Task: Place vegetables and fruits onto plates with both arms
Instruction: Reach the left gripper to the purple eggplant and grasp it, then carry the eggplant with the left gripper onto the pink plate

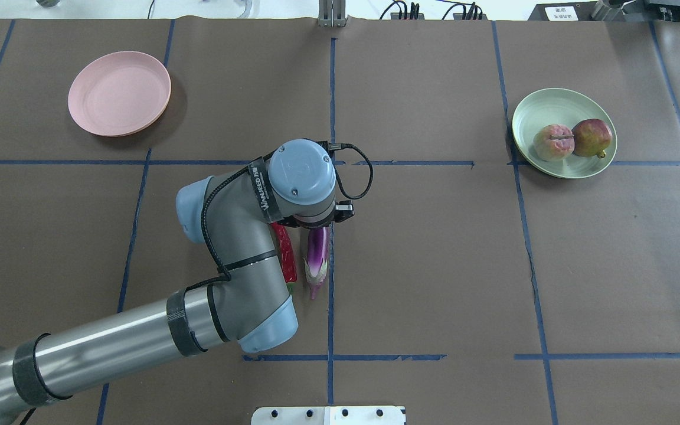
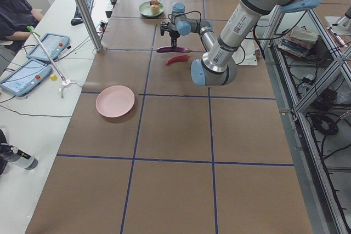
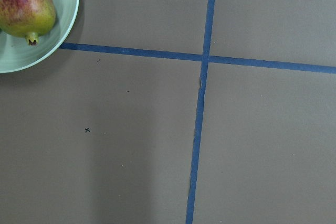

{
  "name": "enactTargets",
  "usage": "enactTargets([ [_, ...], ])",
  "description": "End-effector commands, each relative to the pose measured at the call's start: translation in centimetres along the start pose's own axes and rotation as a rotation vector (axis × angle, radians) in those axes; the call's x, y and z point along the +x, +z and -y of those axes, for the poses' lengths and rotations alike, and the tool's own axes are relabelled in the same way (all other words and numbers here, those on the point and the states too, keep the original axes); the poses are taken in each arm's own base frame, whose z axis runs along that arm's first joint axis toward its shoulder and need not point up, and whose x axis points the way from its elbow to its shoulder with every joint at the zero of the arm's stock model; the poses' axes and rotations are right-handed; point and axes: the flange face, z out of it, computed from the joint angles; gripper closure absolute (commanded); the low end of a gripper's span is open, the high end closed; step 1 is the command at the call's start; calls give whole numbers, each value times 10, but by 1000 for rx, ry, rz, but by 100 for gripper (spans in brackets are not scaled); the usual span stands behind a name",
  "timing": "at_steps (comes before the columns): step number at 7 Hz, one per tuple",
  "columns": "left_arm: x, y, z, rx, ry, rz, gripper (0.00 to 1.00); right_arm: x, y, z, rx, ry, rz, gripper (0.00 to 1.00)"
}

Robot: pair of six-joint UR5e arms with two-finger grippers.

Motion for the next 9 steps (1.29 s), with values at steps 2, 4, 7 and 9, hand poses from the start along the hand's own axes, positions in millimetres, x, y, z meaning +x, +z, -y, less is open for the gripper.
enactTargets([
  [2,-101,-44,158,4,-55,20,100,0,0,0,0,0,0,0],
  [4,-201,-33,263,-7,22,130,100,-1,-1,0,2,0,3,0],
  [7,-337,47,343,27,93,155,94,-1,-1,0,2,0,3,0],
  [9,-346,38,351,18,141,142,1,-1,-1,0,2,0,3,0],
])
